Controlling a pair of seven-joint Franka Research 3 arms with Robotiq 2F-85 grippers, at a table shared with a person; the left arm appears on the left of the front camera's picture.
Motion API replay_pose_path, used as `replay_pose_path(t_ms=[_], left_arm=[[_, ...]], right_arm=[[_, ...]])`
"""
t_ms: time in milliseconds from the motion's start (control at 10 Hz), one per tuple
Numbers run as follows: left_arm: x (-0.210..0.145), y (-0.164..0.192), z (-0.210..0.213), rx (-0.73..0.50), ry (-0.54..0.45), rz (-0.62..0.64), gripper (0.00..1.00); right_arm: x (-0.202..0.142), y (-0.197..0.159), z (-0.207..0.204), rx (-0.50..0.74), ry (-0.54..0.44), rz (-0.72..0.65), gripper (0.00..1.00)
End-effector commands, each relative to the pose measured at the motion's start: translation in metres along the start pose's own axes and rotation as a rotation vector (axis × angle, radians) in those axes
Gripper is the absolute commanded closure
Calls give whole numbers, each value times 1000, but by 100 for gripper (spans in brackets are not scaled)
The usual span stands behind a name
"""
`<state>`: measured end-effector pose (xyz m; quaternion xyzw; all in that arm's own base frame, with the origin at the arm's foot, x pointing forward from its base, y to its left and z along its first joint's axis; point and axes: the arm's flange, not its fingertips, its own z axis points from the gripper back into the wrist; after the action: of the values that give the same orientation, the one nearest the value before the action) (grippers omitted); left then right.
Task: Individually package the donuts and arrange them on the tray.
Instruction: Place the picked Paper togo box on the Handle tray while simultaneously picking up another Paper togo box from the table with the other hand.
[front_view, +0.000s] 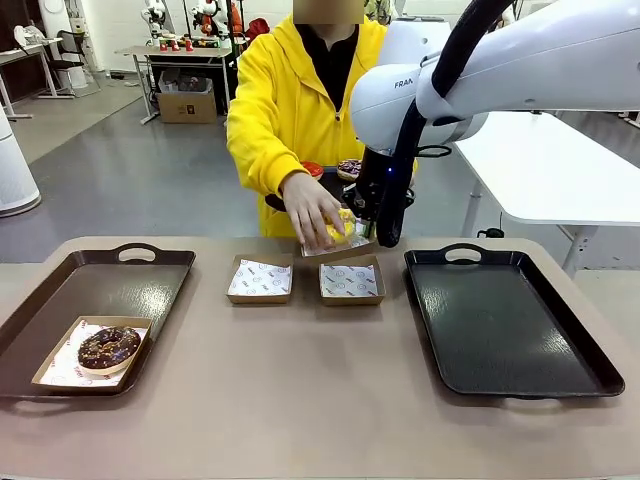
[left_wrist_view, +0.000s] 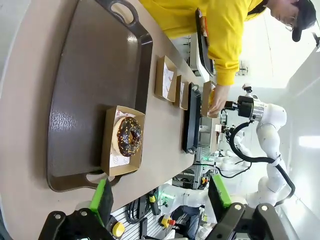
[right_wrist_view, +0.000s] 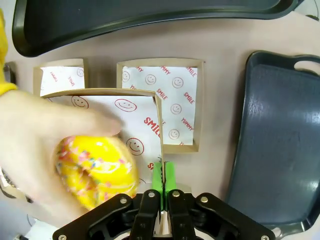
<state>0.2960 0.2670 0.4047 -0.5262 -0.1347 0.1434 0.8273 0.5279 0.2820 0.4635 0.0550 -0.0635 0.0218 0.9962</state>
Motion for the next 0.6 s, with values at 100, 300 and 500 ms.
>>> replay_pose_path(t_ms=[100,300,500], left_arm=[[-3,-2,1,-22,-10,-13,0],[-3,-2,1,-22,-10,-13,0],[-3,-2,1,-22,-10,-13,0]], right_arm=[[1,0,1,23,1,5,100],[1,0,1,23,1,5,100],[1,0,1,23,1,5,100]])
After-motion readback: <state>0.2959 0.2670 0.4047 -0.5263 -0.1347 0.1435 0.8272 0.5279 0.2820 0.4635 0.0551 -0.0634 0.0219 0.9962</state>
